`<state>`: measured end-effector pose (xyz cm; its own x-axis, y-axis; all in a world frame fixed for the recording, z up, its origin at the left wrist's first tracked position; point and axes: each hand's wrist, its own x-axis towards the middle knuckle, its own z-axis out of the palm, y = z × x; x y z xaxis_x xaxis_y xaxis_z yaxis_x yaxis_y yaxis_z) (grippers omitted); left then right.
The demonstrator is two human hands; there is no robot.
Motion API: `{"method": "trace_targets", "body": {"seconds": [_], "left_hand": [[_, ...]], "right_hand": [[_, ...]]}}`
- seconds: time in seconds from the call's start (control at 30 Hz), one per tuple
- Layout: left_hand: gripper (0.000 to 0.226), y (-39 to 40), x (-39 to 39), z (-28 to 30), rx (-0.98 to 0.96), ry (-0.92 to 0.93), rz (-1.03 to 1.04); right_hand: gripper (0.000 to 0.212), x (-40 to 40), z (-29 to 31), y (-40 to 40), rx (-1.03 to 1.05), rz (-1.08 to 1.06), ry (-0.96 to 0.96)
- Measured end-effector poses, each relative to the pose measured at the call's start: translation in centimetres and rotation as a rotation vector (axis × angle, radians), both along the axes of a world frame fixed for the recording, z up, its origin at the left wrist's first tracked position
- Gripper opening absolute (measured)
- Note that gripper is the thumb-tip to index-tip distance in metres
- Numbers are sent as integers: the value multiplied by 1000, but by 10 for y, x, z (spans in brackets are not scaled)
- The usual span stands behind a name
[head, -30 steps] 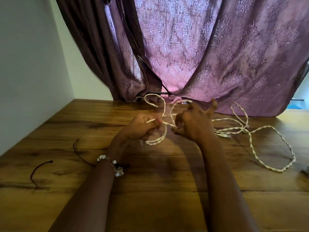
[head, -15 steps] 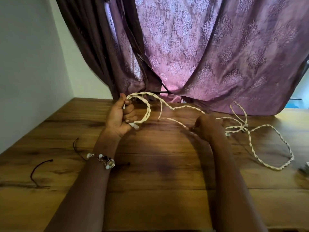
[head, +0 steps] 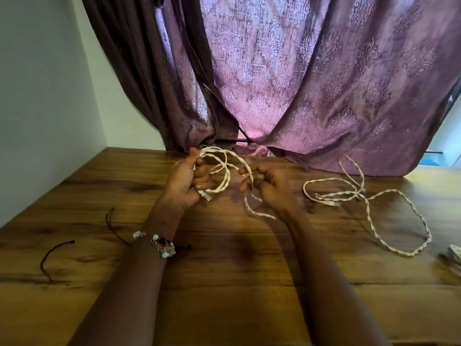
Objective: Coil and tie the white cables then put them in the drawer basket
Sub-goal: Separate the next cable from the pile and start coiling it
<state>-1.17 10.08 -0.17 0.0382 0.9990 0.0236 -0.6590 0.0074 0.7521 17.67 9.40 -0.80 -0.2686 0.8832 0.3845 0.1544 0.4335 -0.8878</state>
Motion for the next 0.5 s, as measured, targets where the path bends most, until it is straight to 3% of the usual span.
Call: {"method": "trace_targets", "body": {"seconds": [0.07,0.13,0.27,0.37,0.47,0.5], "left_hand": [[43,-1,-2,2,-6,-78,5],[44,-1,-2,3,-10,-153,-16],[46,-5,-1,5,23,-269,-87],[57,-8,4,6,30,-271,-101],[59,-9,7,8,32,-294,-109],[56,-9,8,9,33,-281,-113]], "right_hand": [[32,4,3,0,-133,40,206],[20,12,4,1,-199,50,278],[5,25,-2,9,-25,-131,-89],[22,27,-10,18,121,-300,-383],[6,28,-19,26,220,-481,-644],[10,28,-22,28,209,-550,-683]]}}
